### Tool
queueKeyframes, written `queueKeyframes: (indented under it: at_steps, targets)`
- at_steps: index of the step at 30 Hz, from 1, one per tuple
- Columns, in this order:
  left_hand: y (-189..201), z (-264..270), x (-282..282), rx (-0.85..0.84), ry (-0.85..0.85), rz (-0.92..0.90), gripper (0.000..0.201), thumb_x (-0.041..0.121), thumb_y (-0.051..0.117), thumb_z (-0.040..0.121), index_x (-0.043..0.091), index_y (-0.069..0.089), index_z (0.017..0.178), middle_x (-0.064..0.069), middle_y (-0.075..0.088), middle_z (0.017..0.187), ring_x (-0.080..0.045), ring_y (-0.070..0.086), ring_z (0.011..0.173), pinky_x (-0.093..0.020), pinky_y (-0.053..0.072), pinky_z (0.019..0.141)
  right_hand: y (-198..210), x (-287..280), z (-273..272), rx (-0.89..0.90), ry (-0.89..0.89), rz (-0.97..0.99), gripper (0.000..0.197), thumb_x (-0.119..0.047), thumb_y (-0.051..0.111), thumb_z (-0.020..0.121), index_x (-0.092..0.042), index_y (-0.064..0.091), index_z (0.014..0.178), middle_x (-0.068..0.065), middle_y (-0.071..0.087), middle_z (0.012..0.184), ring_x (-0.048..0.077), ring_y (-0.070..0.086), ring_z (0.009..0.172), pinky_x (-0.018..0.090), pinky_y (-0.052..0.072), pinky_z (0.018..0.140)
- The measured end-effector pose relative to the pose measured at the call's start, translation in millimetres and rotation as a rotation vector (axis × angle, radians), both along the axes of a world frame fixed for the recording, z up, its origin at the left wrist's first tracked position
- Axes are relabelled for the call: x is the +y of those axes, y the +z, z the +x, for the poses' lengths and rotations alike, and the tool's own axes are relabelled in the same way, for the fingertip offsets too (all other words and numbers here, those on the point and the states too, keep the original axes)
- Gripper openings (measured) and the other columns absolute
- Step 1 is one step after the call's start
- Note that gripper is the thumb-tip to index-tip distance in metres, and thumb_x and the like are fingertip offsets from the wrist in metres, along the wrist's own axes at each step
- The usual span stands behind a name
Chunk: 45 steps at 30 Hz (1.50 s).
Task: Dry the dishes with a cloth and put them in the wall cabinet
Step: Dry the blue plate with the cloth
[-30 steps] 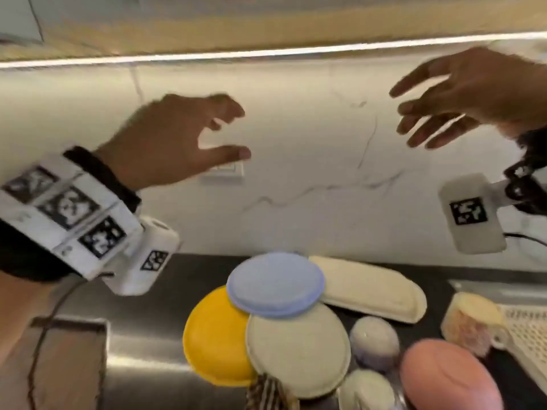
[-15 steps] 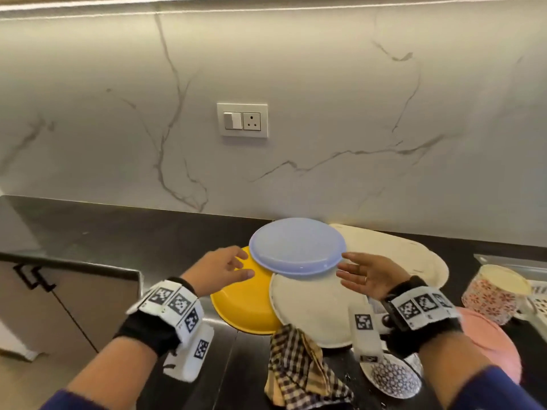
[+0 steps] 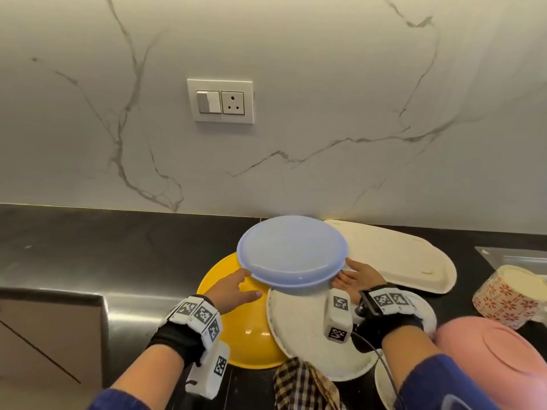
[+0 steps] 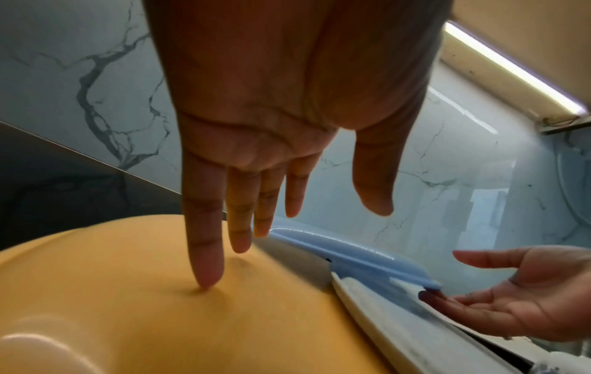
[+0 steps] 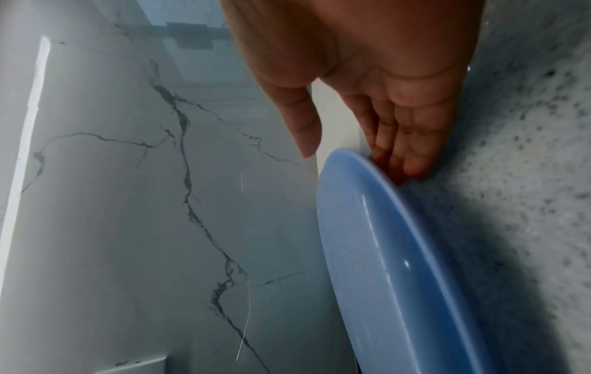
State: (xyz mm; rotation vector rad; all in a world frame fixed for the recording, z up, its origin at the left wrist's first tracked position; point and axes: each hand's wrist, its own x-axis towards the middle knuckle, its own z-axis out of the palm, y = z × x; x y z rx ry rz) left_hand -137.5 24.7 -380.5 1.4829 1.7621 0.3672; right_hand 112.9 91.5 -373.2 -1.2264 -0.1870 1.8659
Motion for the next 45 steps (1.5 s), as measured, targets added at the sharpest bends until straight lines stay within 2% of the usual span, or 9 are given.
queueKeyframes:
  at_steps: [9, 17, 21, 23, 27, 32, 35, 38, 45]
  targets:
    - [24, -4, -13, -0.210, 0.113, 0.139, 0.053, 0.031, 0.051, 0.093, 0.015, 0.032, 0.140, -0.011, 0.039, 0.144, -0.026, 0.041, 0.129, -0.038, 0.045, 0.091, 26, -2, -23, -0.155, -0.012, 0.291, 0.036, 0.004, 0.045, 0.093, 0.003, 0.045, 0.129, 0.012, 0.067, 0.070, 0.026, 0.066, 0.063, 0.028, 0.055, 0.043]
    - [85, 15, -63, -1.024, 0.377, 0.371, 0.061, 0.048, 0.043, 0.077, 0.022, 0.039, 0.132, -0.010, 0.047, 0.135, -0.024, 0.048, 0.123, -0.042, 0.055, 0.082, 104, -72, -15, -0.891, 0.190, 1.167, 0.008, -0.003, 0.060, 0.080, -0.010, 0.063, 0.083, 0.013, 0.066, 0.083, 0.024, 0.058, 0.075, 0.039, 0.050, 0.066]
    - [99, 29, -94, -1.387, 0.407, 0.330, 0.089, 0.065, 0.038, 0.066, 0.019, 0.031, 0.142, -0.017, 0.049, 0.136, -0.031, 0.051, 0.120, -0.050, 0.055, 0.075, 91, -124, -17, -1.561, 0.225, 1.562, 0.011, -0.013, 0.060, 0.069, -0.015, 0.066, 0.078, 0.000, 0.064, 0.059, 0.022, 0.059, 0.052, 0.021, 0.028, 0.043]
    - [98, 34, -112, -1.457, 0.382, 0.323, 0.096, 0.073, 0.050, 0.062, 0.014, 0.040, 0.137, -0.018, 0.055, 0.129, -0.034, 0.057, 0.112, -0.054, 0.056, 0.070, 77, -151, -16, -1.732, 0.295, 1.679, 0.023, -0.003, 0.069, 0.060, -0.019, 0.067, 0.077, -0.004, 0.067, 0.062, 0.018, 0.062, 0.049, 0.019, 0.039, 0.040]
    - [78, 38, -146, -1.380, 0.483, 0.378, 0.064, 0.029, 0.074, 0.064, 0.009, 0.052, 0.120, -0.016, 0.062, 0.113, -0.028, 0.065, 0.093, -0.038, 0.057, 0.060, 49, -187, -9, -1.680, 0.305, 1.823, 0.032, 0.006, 0.062, 0.059, -0.014, 0.070, 0.083, 0.000, 0.073, 0.080, 0.024, 0.067, 0.058, 0.030, 0.052, 0.042]
    - [55, 24, -181, -1.402, 0.715, 0.490, 0.032, 0.000, 0.043, 0.072, 0.014, 0.059, 0.096, -0.005, 0.067, 0.089, -0.021, 0.063, 0.082, -0.029, 0.055, 0.057, 42, -188, 15, -1.299, 0.426, 1.335, 0.055, 0.001, 0.071, 0.073, -0.014, 0.053, 0.123, -0.002, 0.053, 0.124, 0.011, 0.045, 0.118, 0.027, 0.034, 0.101]
    - [46, -1, -198, -1.431, 0.791, 0.552, 0.041, 0.000, 0.053, 0.066, 0.018, 0.060, 0.102, -0.001, 0.072, 0.085, -0.019, 0.069, 0.077, -0.033, 0.057, 0.063, 25, -176, 28, -1.094, 0.510, 0.887, 0.036, -0.006, 0.067, 0.081, -0.010, 0.056, 0.114, 0.010, 0.061, 0.108, 0.025, 0.057, 0.107, 0.036, 0.044, 0.097]
    - [42, -15, -203, -1.388, 0.824, 0.571, 0.022, 0.009, 0.046, 0.088, 0.020, 0.059, 0.103, 0.001, 0.074, 0.083, -0.018, 0.070, 0.078, -0.035, 0.058, 0.063, -4, -174, 15, -1.255, 0.827, 0.585, 0.040, -0.027, 0.065, 0.085, -0.007, 0.053, 0.117, 0.013, 0.059, 0.112, 0.028, 0.056, 0.109, 0.030, 0.042, 0.090]
    - [36, -33, -196, -1.351, 0.818, 0.540, 0.026, 0.035, 0.036, 0.098, 0.021, 0.057, 0.103, 0.004, 0.074, 0.076, -0.012, 0.071, 0.067, -0.029, 0.057, 0.052, -35, -193, -34, -1.658, 1.059, 0.492, 0.079, -0.051, 0.073, 0.070, -0.012, 0.034, 0.126, 0.011, 0.047, 0.129, 0.030, 0.048, 0.120, 0.037, 0.042, 0.094]
